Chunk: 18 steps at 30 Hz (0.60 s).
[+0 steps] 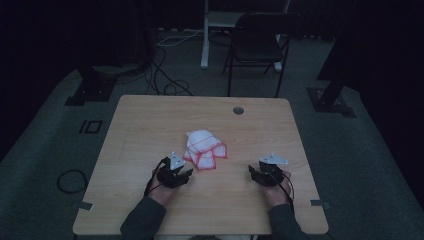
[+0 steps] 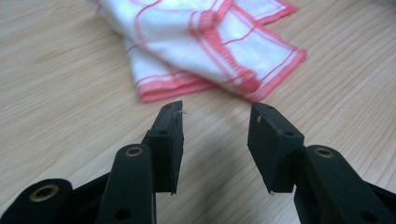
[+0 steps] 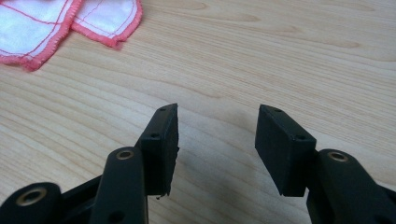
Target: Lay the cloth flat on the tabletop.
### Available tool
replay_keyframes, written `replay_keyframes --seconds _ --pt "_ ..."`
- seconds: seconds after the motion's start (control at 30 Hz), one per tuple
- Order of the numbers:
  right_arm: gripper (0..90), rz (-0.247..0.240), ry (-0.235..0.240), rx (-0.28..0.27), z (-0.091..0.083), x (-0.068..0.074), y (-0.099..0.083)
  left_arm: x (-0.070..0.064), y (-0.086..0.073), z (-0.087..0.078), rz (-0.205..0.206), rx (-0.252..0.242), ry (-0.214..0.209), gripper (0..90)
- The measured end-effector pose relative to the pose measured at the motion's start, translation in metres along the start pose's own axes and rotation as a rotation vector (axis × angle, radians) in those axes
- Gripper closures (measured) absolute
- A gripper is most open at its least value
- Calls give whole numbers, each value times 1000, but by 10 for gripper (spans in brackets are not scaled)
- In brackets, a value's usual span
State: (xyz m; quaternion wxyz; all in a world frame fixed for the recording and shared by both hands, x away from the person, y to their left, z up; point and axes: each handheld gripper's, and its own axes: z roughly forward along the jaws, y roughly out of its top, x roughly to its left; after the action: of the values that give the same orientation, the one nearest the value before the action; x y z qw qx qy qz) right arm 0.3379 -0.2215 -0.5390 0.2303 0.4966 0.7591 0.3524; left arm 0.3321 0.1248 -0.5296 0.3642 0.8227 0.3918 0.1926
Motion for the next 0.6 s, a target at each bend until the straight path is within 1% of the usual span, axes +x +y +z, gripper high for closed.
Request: replay_keyframes --seconds 0.17,0.23,0.3,0.33,0.37,0.4,0.43,0.47,0.5,0.57,0.6 --pt "497 -5 10 3 0 4 1 -11 9 8 34 1 -8 550" --pt "497 -11 15 1 0 6 1 -14 12 11 46 5 7 560" --pt "497 -25 22 0 -1 11 2 -15 14 15 52 14 15 566" --pt "497 -25 22 0 -1 11 2 -15 14 15 52 14 15 577" --pt "498 -40 28 -3 -1 16 3 -15 15 17 52 27 35 603" --pt "498 -40 28 -3 -1 16 3 -15 15 17 52 27 35 635" --pt "499 -52 33 -5 0 21 4 -13 16 17 41 22 39 689" --pt "500 -56 38 -4 0 23 5 -13 16 17 41 22 39 728" --pt "501 -62 37 -3 1 24 6 -11 17 14 35 18 40 785" --pt "504 -81 39 0 3 27 7 -8 20 11 31 7 47 866" --pt "504 -81 39 0 3 27 7 -8 20 11 31 7 47 877"
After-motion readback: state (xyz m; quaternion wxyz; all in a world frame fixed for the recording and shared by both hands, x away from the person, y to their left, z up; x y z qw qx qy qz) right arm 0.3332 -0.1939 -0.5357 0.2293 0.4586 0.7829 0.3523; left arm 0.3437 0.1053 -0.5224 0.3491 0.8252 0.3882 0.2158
